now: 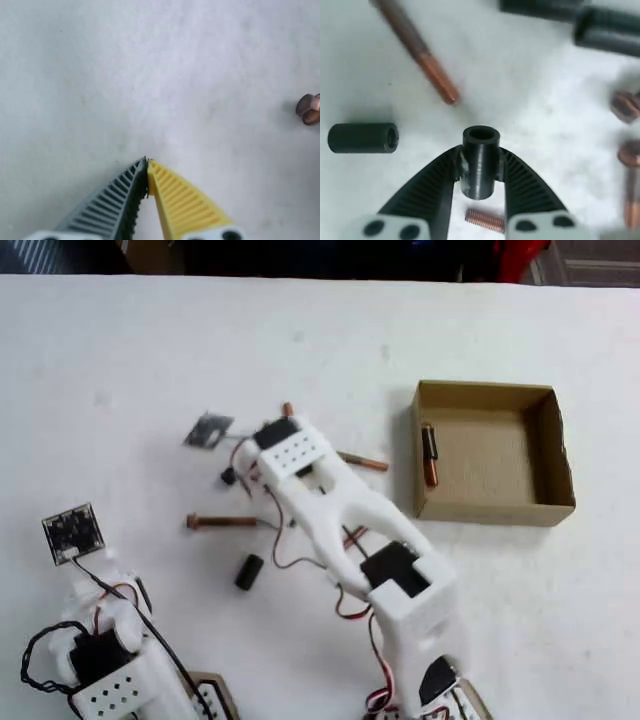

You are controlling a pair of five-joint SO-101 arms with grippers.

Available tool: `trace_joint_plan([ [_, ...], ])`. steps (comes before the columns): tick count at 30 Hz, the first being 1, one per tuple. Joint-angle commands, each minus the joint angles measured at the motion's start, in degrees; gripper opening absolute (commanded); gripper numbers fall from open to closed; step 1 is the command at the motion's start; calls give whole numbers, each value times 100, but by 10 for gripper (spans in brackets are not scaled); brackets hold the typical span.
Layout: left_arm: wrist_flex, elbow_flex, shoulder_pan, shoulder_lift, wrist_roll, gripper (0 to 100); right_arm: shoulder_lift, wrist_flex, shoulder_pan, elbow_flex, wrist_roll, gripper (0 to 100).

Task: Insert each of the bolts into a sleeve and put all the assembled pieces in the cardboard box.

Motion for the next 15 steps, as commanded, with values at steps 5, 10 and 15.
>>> trace_joint_plan([
  [5,35,0,-13,-40,0,20,-602,1024,479,-1327,-747,16],
  [10,35,-9,-13,-40,0,20,-1156,1648,690,-1811,-765,16],
  [15,35,-9,-13,-40,0,20,-1930,2000,690,-1829,-738,17],
])
